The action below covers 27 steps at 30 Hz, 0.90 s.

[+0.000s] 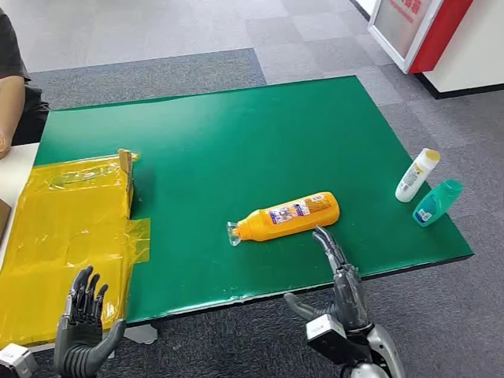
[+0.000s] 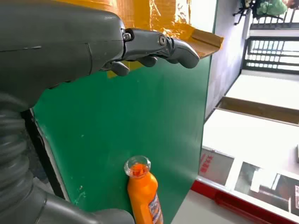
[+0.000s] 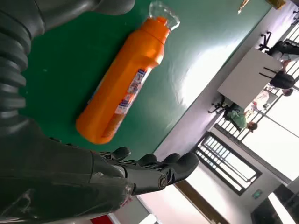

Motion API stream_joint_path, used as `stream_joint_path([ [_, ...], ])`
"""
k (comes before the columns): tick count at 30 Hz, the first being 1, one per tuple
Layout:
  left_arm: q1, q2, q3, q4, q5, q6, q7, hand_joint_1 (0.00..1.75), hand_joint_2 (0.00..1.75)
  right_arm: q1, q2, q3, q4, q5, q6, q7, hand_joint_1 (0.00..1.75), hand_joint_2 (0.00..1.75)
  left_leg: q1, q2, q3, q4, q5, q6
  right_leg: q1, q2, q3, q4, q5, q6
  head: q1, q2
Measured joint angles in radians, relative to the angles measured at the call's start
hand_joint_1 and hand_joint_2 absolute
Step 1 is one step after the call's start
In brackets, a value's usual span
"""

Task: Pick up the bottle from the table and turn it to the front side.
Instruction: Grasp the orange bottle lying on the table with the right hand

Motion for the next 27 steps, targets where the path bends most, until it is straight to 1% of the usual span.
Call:
stream_joint_path([
  [3, -0.002, 0.002, 0.000, 0.000, 0.000, -0.005, -0.001, 0.00, 1.75, -0.009, -0.011, -0.009, -0.010, 0.023, 0.009, 0.012, 0.00, 1.75, 0.000, 0.000, 0.000, 0.000, 0.000, 0.000, 0.000, 0.000, 0.000, 0.000, 0.000, 0.000, 0.000, 0.000],
  [6, -0.008, 0.005, 0.000, 0.003, 0.000, -0.019, -0.004, 0.00, 1.75, -0.033, -0.044, -0.018, -0.015, 0.096, 0.053, 0.068, 0.00, 1.75, 0.000, 0.000, 0.000, 0.000, 0.000, 0.000, 0.000, 0.000, 0.000, 0.000, 0.000, 0.000, 0.000, 0.000],
  [9, -0.024, 0.010, 0.000, 0.012, 0.000, -0.040, -0.008, 0.00, 1.75, -0.088, -0.110, -0.032, -0.009, 0.161, 0.166, 0.137, 0.00, 1.75, 0.000, 0.000, 0.000, 0.000, 0.001, 0.000, 0.000, 0.000, 0.000, 0.000, 0.001, 0.001, 0.000, 0.000],
  [12, -0.044, 0.018, 0.000, 0.029, 0.000, -0.058, -0.013, 0.00, 1.75, -0.166, -0.190, -0.041, 0.021, 0.174, 0.303, 0.180, 0.00, 1.75, -0.001, 0.000, 0.000, 0.000, 0.002, 0.001, -0.001, 0.000, 0.001, 0.000, 0.002, 0.002, 0.000, 0.000],
  [16, -0.075, 0.030, -0.003, 0.060, 0.001, -0.068, -0.025, 0.00, 1.75, -0.307, -0.310, -0.029, 0.115, 0.106, 0.504, 0.197, 0.00, 1.75, -0.002, 0.000, -0.001, 0.000, 0.004, 0.003, -0.003, 0.000, 0.000, 0.000, 0.004, 0.004, 0.000, 0.000],
  [20, -0.107, 0.044, -0.015, 0.089, 0.011, -0.065, -0.036, 0.00, 1.75, -0.477, -0.406, 0.020, 0.244, 0.039, 0.618, 0.206, 0.00, 1.75, -0.002, 0.000, -0.001, 0.000, 0.006, 0.003, -0.003, 0.000, 0.000, 0.000, 0.006, 0.005, 0.000, 0.000],
  [22, -0.120, 0.051, -0.022, 0.100, 0.015, -0.061, -0.038, 0.00, 1.75, -0.568, -0.442, 0.061, 0.317, 0.011, 0.665, 0.217, 0.00, 1.75, -0.002, 0.000, -0.002, 0.000, 0.007, 0.003, -0.003, 0.000, 0.000, 0.000, 0.007, 0.005, 0.000, 0.000],
  [24, -0.131, 0.058, -0.029, 0.109, 0.019, -0.058, -0.040, 0.00, 1.75, -0.654, -0.468, 0.105, 0.386, -0.011, 0.693, 0.225, 0.00, 1.75, -0.002, 0.000, -0.002, 0.000, 0.008, 0.003, -0.003, 0.000, -0.001, 0.000, 0.007, 0.004, 0.000, 0.000],
  [27, -0.143, 0.066, -0.037, 0.123, 0.022, -0.057, -0.043, 0.00, 1.75, -0.759, -0.491, 0.166, 0.473, -0.025, 0.717, 0.238, 0.00, 1.75, -0.002, 0.000, -0.002, 0.000, 0.008, 0.003, -0.003, 0.000, -0.001, 0.000, 0.007, 0.004, 0.000, 0.000],
])
